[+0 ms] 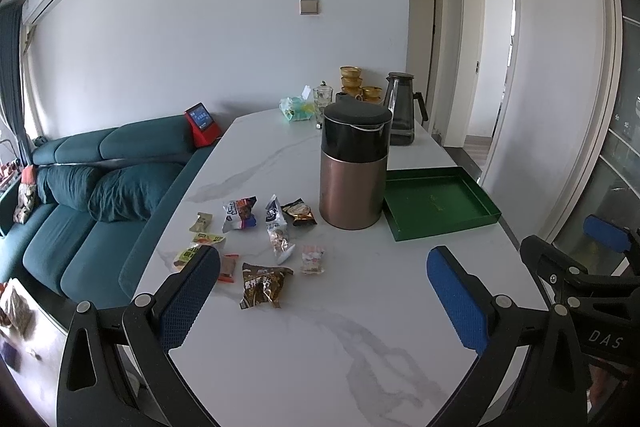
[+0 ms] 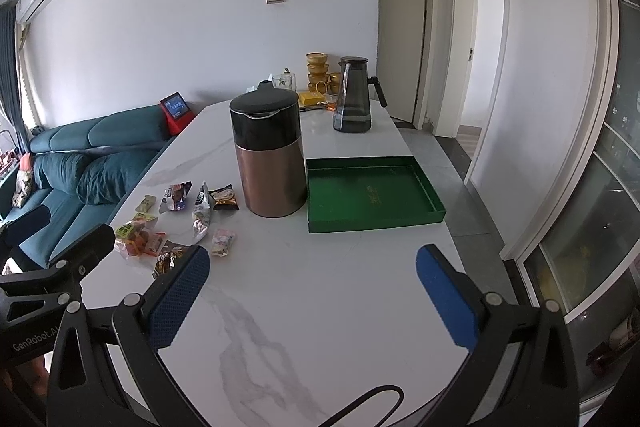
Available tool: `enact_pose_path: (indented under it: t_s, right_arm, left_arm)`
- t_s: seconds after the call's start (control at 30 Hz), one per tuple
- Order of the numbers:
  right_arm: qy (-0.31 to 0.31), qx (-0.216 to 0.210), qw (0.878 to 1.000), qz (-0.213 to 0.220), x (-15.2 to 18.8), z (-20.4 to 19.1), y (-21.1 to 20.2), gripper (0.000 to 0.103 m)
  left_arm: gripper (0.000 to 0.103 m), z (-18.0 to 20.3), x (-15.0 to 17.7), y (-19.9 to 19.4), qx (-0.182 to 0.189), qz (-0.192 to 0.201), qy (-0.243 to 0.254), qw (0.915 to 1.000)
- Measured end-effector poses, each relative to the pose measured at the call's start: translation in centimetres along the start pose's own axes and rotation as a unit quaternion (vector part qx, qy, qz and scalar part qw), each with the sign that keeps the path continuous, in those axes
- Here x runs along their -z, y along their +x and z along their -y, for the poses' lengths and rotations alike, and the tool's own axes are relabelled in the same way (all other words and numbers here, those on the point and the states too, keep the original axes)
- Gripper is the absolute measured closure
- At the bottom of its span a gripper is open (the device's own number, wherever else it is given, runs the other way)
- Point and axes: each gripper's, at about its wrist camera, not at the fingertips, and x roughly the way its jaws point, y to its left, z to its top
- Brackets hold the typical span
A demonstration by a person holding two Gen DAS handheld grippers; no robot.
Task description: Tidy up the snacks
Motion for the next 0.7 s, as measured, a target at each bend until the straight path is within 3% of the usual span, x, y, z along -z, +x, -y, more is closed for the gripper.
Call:
enact_pose_path:
  t_s: [0.7]
  right_arm:
    - [-0.001, 0.005, 1.0, -0.004, -0.39, 0.1, 0.18, 0.0]
  left_arm:
    - [0.001, 0.23, -0.15, 0.63, 0.003, -0.006, 0.005, 1.0]
